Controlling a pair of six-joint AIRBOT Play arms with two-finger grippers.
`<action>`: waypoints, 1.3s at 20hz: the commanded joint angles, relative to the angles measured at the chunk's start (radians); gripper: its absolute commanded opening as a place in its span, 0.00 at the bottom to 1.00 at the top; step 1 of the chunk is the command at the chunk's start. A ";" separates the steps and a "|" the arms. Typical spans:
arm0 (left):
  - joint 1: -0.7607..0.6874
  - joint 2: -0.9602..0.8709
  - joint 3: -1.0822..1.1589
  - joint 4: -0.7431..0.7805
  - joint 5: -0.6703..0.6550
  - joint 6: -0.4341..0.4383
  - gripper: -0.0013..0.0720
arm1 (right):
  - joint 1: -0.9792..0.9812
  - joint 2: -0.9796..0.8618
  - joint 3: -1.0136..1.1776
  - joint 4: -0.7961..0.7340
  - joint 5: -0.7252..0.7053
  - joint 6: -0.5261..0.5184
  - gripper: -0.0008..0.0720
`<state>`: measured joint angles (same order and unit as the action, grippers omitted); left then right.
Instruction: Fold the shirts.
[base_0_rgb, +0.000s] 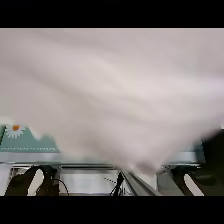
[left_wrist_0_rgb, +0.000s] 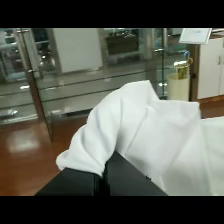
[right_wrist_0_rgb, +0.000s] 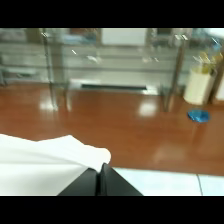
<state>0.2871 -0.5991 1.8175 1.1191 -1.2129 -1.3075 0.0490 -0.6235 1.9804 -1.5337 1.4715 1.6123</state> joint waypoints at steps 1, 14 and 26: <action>-0.085 0.099 -0.172 0.109 -0.024 -0.025 0.05 | 0.000 0.085 -0.142 -0.116 0.119 0.039 0.04; -0.208 -0.058 -1.291 -0.279 0.325 0.190 0.05 | 0.000 -0.146 -0.899 -0.058 -0.277 0.130 0.04; -0.198 -0.660 -0.991 -0.271 0.174 0.188 0.98 | -0.221 -0.774 -0.690 0.400 -0.372 0.035 0.88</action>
<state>0.0738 -1.1900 0.7372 0.8185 -0.9005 -1.1236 -0.1032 -1.3365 1.2728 -1.3033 1.0718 1.7119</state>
